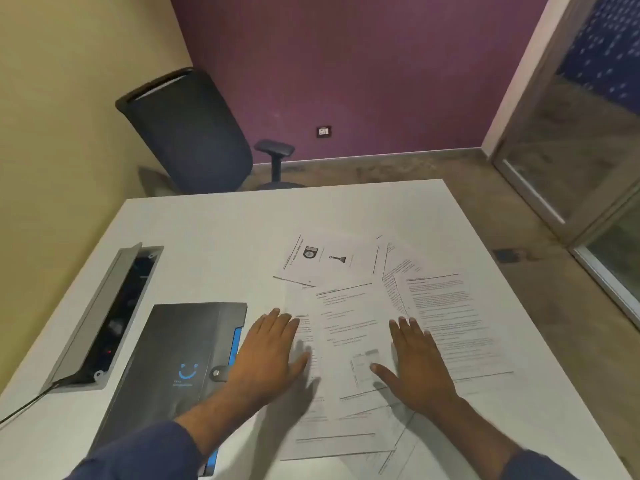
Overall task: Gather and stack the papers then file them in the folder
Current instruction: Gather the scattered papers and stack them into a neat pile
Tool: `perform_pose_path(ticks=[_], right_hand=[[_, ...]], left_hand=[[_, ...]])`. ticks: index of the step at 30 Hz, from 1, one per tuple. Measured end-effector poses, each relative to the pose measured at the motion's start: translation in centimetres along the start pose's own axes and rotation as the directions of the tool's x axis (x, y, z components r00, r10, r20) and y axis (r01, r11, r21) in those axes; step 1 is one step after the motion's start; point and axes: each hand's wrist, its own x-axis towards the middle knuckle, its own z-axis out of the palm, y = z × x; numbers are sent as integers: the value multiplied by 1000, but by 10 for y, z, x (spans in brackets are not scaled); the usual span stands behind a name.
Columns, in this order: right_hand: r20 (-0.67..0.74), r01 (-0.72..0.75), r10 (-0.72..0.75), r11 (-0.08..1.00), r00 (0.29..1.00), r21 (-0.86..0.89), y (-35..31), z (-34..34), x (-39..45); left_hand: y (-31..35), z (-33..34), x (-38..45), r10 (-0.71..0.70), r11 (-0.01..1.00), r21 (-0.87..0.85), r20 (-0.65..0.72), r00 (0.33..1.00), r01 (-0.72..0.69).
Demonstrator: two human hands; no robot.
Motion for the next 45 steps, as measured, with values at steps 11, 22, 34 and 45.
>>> perform_pose_path(ticks=[11, 22, 34, 45], right_hand=[[239, -208, 161, 960, 958, 185, 15, 46, -10], [252, -570, 526, 807, 812, 152, 24, 59, 16], [193, -410, 365, 740, 911, 533, 24, 79, 12], [175, -369, 330, 733, 928, 571, -6, 86, 16]], left_hand=[[36, 73, -14, -513, 704, -364, 334, 791, 610], [78, 95, 7, -568, 326, -527, 554, 608, 785], [66, 102, -18, -567, 568, -338, 501, 654, 751], [39, 92, -22, -783, 405, -354, 342, 519, 843]])
